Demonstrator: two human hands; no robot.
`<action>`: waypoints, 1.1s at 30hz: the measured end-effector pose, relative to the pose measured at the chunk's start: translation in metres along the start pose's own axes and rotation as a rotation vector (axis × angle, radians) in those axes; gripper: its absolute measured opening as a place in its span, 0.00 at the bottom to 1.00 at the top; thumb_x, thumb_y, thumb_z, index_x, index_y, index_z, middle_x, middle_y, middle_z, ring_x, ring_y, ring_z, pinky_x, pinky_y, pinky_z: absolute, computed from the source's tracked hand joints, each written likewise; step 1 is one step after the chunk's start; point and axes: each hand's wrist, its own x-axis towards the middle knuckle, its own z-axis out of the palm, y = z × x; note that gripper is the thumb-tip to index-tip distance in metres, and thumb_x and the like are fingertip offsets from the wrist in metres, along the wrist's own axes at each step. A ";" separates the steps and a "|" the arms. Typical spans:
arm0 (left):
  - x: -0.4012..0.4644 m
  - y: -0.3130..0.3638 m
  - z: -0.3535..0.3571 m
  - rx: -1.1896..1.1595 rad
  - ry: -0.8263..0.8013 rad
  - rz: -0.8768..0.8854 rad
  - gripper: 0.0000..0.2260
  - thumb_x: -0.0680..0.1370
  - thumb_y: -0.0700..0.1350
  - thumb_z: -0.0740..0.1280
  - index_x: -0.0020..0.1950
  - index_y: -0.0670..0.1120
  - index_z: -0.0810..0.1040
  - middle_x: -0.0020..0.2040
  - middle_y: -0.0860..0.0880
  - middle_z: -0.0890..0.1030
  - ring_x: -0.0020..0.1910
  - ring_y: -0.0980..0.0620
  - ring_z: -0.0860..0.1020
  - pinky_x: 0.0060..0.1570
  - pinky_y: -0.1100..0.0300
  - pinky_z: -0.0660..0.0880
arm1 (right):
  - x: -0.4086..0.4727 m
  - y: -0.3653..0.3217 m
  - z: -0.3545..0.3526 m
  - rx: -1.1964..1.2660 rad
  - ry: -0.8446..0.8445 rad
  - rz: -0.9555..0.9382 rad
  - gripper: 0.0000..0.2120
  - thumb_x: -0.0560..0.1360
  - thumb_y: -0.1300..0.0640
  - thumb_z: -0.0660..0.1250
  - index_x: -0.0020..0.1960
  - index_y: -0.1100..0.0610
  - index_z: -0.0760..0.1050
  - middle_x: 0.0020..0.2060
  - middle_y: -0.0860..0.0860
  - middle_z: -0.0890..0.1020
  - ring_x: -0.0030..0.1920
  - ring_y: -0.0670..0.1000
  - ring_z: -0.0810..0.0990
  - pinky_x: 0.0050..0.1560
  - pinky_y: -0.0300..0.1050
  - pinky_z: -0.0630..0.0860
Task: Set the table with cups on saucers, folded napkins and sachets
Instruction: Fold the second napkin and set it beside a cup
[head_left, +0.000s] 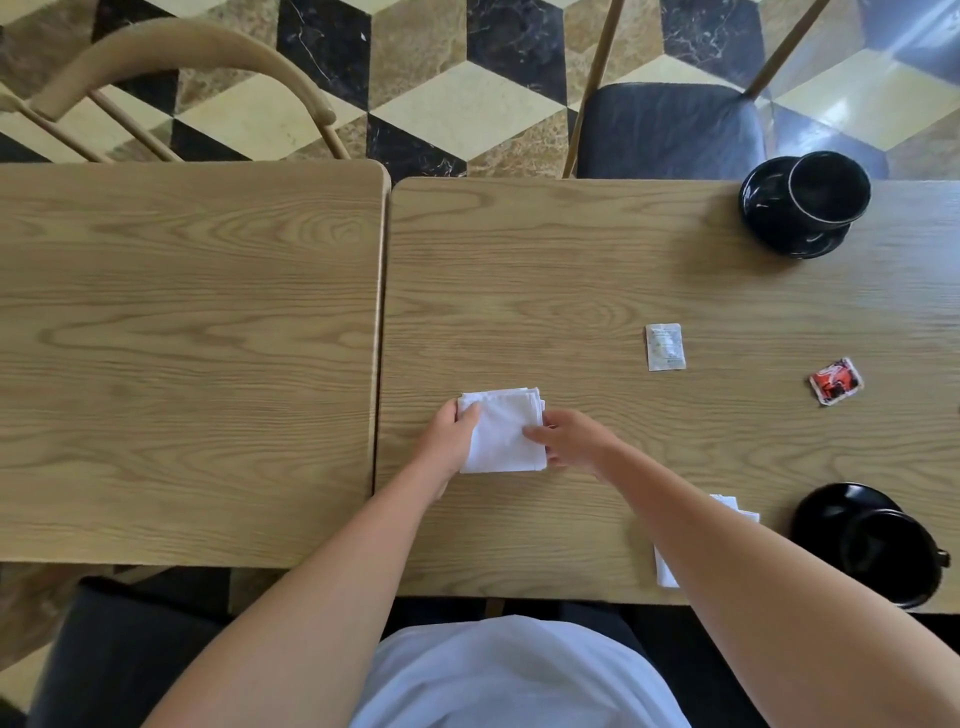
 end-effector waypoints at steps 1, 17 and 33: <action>0.002 0.000 0.001 0.019 0.029 -0.002 0.13 0.81 0.55 0.60 0.61 0.52 0.76 0.58 0.51 0.82 0.58 0.48 0.80 0.63 0.45 0.75 | 0.001 -0.001 0.002 -0.022 0.030 0.018 0.15 0.80 0.52 0.65 0.59 0.61 0.79 0.53 0.60 0.84 0.51 0.59 0.84 0.55 0.53 0.80; -0.002 -0.008 0.012 0.237 0.426 -0.012 0.12 0.73 0.52 0.73 0.49 0.45 0.78 0.46 0.50 0.83 0.45 0.46 0.82 0.44 0.54 0.77 | -0.004 -0.002 0.032 -0.073 0.470 0.039 0.23 0.73 0.43 0.73 0.55 0.56 0.68 0.45 0.48 0.77 0.45 0.53 0.79 0.39 0.47 0.70; -0.050 0.042 0.010 -0.509 -0.456 -0.129 0.12 0.77 0.43 0.70 0.58 0.40 0.81 0.48 0.42 0.87 0.43 0.45 0.86 0.39 0.54 0.83 | -0.079 0.001 -0.007 0.715 0.078 -0.131 0.19 0.76 0.60 0.73 0.65 0.64 0.76 0.60 0.61 0.83 0.60 0.59 0.83 0.64 0.58 0.76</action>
